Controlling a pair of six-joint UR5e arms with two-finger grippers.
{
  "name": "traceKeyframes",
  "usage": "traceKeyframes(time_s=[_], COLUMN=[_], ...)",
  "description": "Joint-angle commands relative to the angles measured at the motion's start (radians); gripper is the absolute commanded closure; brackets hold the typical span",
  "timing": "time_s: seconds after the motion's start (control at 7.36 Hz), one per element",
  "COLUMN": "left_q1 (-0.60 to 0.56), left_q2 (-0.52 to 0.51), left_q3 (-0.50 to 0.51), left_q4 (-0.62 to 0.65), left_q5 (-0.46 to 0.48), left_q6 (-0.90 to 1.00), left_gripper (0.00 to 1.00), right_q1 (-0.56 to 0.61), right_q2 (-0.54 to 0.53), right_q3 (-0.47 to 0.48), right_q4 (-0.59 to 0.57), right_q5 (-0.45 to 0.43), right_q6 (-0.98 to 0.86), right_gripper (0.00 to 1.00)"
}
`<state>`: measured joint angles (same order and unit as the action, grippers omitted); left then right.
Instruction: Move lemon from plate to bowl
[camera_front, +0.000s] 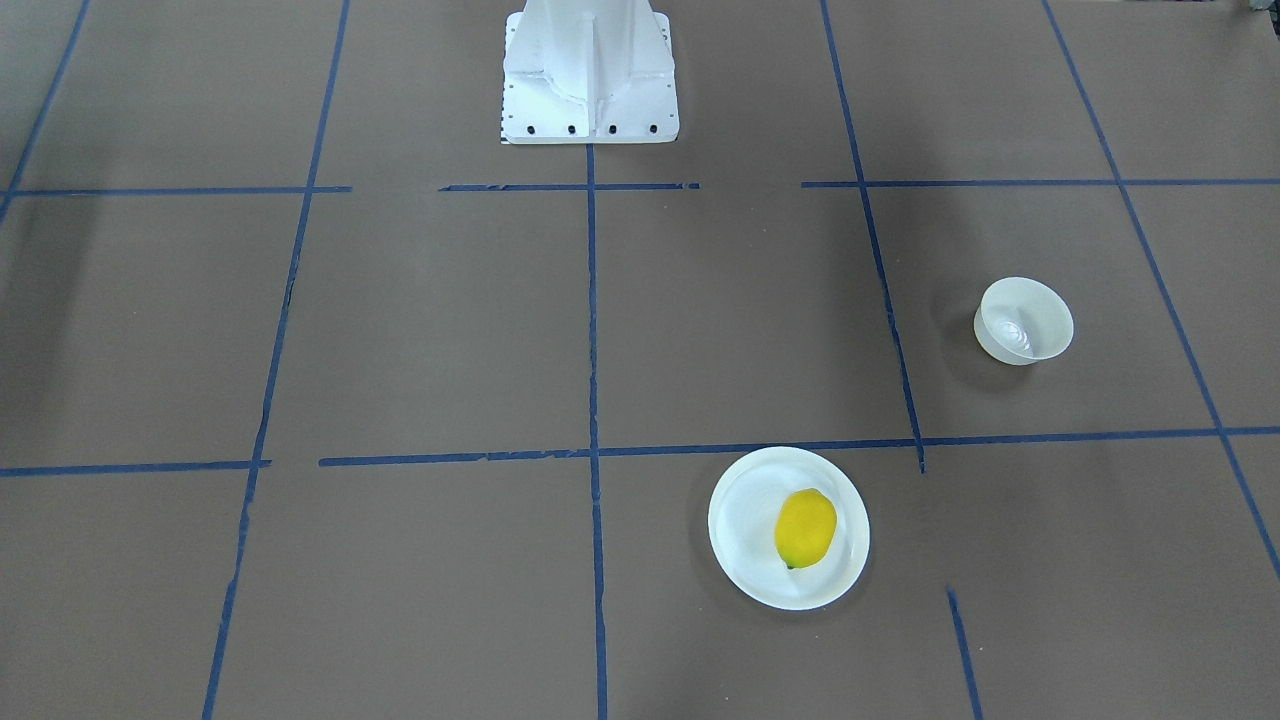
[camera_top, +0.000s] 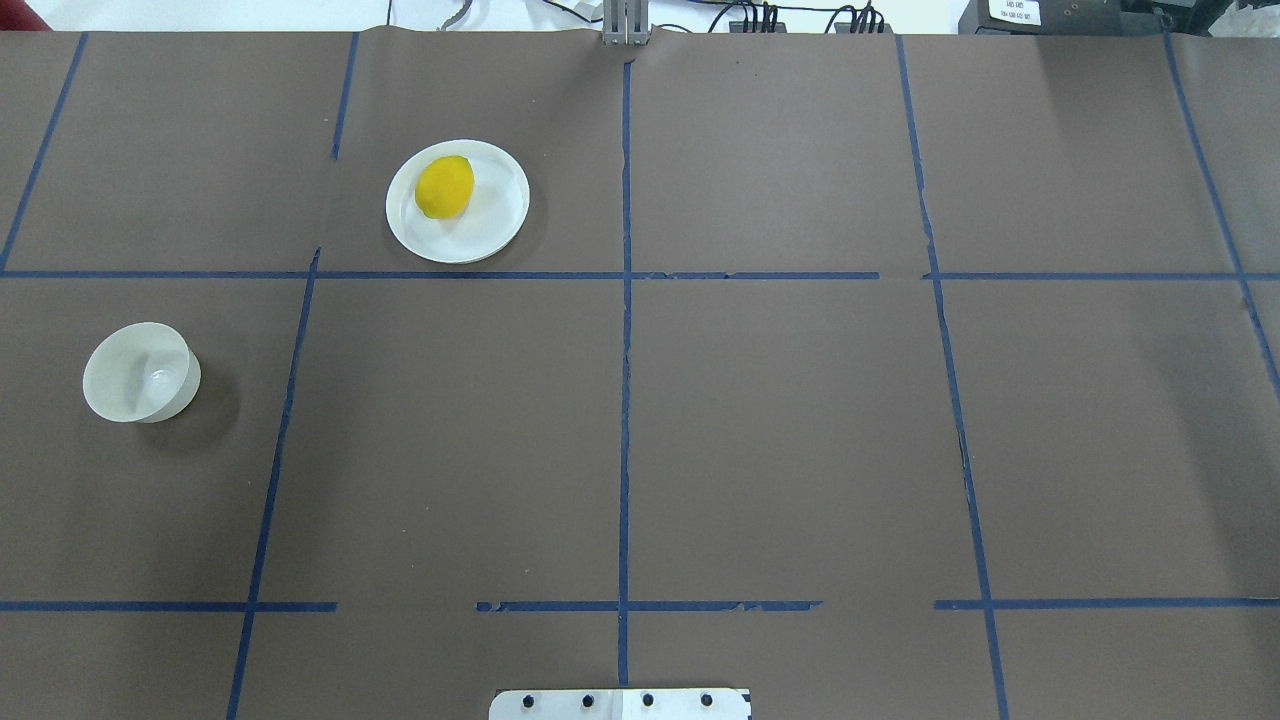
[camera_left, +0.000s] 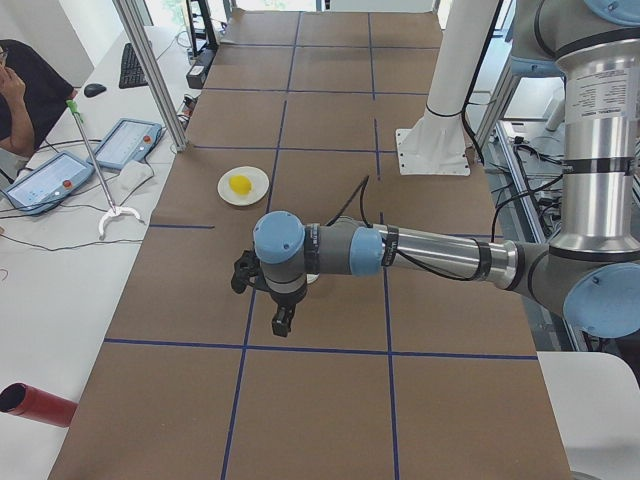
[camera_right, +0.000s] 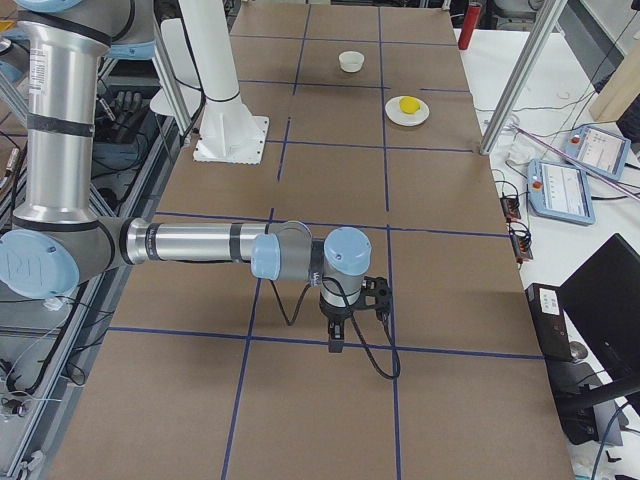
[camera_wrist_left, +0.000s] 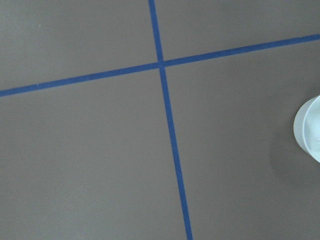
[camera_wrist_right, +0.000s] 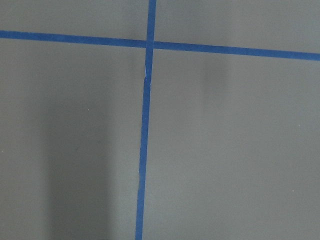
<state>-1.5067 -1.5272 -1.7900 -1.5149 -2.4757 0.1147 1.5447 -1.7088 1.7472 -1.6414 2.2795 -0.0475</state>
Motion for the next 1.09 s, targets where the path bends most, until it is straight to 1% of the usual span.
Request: traceKeyframes(time_s=[0.0,0.14,0.27,0.41,0.54,0.68,0.82,0.95], left_q1=[0.231,0.332,0.389,0.448,0.509,0.519,0.523,0.523], left_q2=[-0.174,-0.308,-0.421,-0.526,-0.578,-0.644,-0.788,-0.886], left_q3=[0.012,0.046,0.114,0.188,0.227,0.345,0.596,0.758], left_q4=[-0.070,-0.068,-0.070,-0.086,-0.123,-0.259,-0.425,-0.491], left_q5=[-0.035,-0.032,-0.010,0.089,0.206,0.224,0.227,0.228], left_q6=[-0.215,-0.254,-0.257,-0.259,-0.312,-0.399,-0.479,-0.498], left_gripper=[0.00,0.00,0.02,0.01,0.00,0.00,0.00,0.01], right_q1=[0.000,0.000,0.000,0.000,0.000,0.000,0.000,0.000], right_q2=[0.000,0.000,0.000,0.000,0.000,0.000,0.000,0.000], right_q3=[0.000,0.000,0.000,0.000,0.000,0.000,0.000,0.000], right_q4=[0.000,0.000,0.000,0.000,0.000,0.000,0.000,0.000], right_q5=[0.000,0.000,0.000,0.000,0.000,0.000,0.000,0.000], right_q6=[0.000,0.000,0.000,0.000,0.000,0.000,0.000,0.000], right_gripper=[0.00,0.00,0.00,0.00,0.00,0.00,0.00,0.00])
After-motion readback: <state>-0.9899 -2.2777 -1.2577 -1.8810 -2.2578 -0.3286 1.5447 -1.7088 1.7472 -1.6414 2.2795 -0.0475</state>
